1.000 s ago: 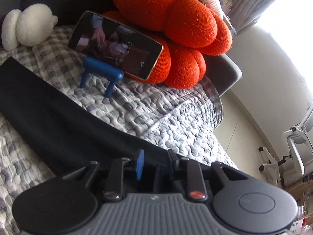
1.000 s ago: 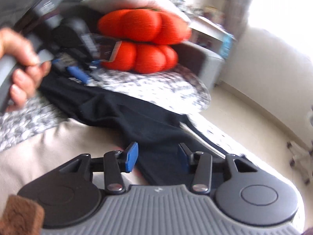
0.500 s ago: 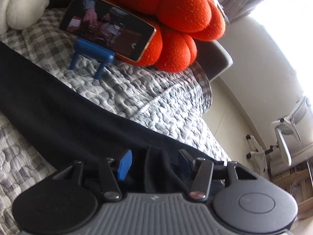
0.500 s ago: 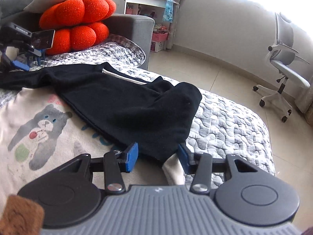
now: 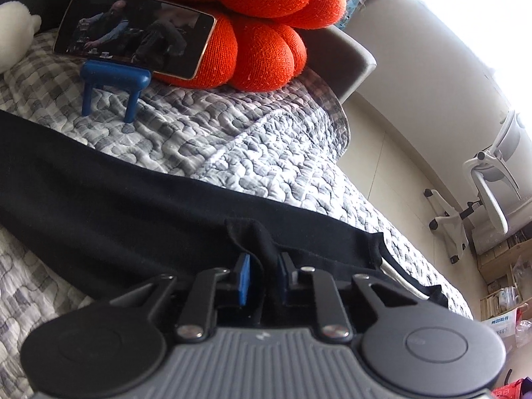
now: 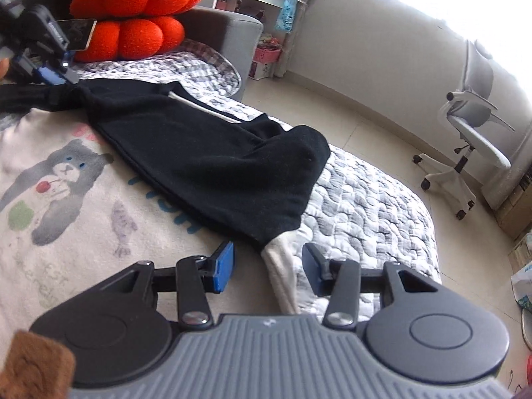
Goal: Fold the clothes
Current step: 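Grip the sleeve edge with the left gripper while the right gripper moves to the sweatshirt side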
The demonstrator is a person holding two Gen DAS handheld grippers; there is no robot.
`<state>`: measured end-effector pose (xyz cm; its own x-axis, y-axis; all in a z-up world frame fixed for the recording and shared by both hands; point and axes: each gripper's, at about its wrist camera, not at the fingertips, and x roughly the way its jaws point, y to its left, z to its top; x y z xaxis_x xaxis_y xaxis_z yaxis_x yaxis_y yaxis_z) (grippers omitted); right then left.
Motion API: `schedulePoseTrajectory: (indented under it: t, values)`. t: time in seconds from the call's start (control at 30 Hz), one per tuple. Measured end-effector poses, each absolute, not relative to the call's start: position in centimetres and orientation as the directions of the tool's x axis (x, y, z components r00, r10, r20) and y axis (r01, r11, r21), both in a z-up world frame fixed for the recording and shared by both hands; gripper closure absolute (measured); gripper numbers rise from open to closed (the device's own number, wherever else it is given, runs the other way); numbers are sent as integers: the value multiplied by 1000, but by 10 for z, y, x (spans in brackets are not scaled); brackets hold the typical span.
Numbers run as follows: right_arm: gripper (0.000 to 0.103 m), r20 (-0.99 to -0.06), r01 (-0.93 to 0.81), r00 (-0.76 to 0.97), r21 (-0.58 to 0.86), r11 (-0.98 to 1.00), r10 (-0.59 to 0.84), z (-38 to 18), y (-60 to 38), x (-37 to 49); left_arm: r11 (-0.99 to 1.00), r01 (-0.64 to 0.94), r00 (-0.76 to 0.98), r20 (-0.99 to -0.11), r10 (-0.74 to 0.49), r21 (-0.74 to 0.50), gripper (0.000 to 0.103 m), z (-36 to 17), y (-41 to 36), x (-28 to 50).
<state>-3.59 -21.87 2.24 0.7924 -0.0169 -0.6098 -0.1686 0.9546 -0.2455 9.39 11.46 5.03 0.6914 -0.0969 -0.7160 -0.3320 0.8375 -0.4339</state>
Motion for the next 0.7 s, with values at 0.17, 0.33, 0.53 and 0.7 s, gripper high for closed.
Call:
schedulePoseTrajectory:
  t: [0.17,0.33,0.53,0.7]
  values:
    - [69,-594,-37,801,-158,987,-65,20,-232,-31,827,-340,697,-710,-98,-447,89,52,117,93]
    - [67,-588,136,808,126,983,-37,17,-275,-34,830,-327,708,-699,-102,-452,92,56,115,92]
    - [64,-564,247,826,383,890,13,13,-311,-36,829,-337,692,-714,-102,-446,92,53,114,93]
    - [61,-526,274,848,528,804,57,5,-328,-42,815,-339,699,-706,-117,-470,92,55,119,89]
